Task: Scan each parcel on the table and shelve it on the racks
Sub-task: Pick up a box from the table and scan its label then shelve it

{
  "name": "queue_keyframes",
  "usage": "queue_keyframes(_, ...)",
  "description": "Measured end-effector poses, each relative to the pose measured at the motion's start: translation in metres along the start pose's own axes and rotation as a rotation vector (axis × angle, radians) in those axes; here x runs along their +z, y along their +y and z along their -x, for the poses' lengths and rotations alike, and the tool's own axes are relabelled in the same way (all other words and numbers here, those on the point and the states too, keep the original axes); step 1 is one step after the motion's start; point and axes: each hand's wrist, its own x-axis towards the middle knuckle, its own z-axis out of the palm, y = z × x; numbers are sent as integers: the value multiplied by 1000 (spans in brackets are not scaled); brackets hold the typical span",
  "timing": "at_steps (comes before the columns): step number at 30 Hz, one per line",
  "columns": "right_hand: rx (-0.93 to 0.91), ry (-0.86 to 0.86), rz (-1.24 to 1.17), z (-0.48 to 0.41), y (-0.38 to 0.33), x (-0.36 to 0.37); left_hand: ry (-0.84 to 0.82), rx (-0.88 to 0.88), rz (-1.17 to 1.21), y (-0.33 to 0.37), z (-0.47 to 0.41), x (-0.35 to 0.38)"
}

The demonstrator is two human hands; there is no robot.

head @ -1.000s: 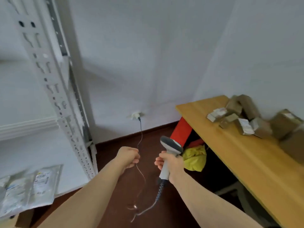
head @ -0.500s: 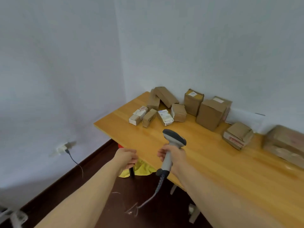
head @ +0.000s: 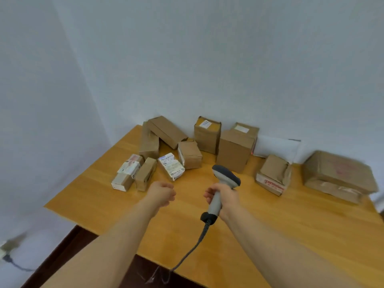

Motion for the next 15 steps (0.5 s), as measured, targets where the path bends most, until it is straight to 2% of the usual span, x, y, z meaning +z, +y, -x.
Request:
queue_keyframes(6,-51,149,-99,-41,-45,-8,-135,372,-478,85,-76,62)
queue_keyframes(10,-75,227,-172,-57,-62,-29,-208,687,-893,138,-110,115)
queue_keyframes(15,-37,249,-227,-77,-69,-51,-225,829,-1183,177,-142,170)
